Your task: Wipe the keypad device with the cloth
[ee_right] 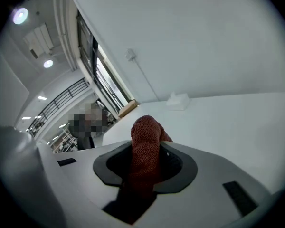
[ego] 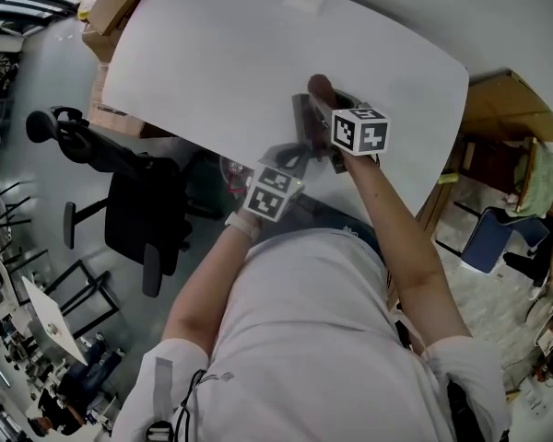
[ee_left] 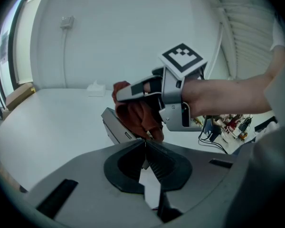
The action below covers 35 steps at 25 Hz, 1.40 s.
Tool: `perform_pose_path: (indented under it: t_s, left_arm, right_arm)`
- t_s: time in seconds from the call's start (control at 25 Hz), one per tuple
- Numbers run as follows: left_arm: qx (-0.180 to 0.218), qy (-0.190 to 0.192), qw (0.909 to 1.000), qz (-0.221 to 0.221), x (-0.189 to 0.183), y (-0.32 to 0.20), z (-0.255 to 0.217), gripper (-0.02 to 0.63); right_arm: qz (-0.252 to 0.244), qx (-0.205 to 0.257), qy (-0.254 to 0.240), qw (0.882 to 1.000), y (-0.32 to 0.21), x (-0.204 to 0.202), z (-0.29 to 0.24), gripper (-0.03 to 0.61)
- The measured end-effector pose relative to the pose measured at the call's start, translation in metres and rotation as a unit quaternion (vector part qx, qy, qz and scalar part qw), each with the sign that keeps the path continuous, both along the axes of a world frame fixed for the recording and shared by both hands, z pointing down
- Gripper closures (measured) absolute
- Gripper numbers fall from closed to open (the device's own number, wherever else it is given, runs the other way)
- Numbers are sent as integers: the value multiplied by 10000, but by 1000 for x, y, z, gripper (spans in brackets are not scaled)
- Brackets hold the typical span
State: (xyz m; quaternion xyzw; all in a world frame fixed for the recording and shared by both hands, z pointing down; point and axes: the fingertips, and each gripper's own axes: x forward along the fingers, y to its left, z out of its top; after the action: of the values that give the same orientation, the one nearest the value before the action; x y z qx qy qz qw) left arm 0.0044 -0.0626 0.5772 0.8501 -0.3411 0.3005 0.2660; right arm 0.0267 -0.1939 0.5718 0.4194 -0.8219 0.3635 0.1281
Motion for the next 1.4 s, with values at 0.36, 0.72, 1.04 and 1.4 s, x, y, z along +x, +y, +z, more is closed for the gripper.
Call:
perform_pose_path:
  t_s: [0.36, 0.72, 1.04, 1.4]
  left_arm:
    - [7, 43, 10000, -31, 0, 1, 1, 601]
    - [-7, 106, 9999, -104, -2, 0, 2, 601]
    - [-18, 175, 9997, -191, -2, 0, 2, 601]
    - [-57, 238, 9990, -368, -4, -1, 2, 603]
  right_arm:
    - [-530, 203, 0, 9984, 2, -32, 17, 453]
    - [317, 52, -334, 9989, -5, -3, 36, 446]
    - [442, -498, 375, 9971, -5, 50, 77, 446]
    - [292, -617, 902, 9936, 11, 74, 92, 447]
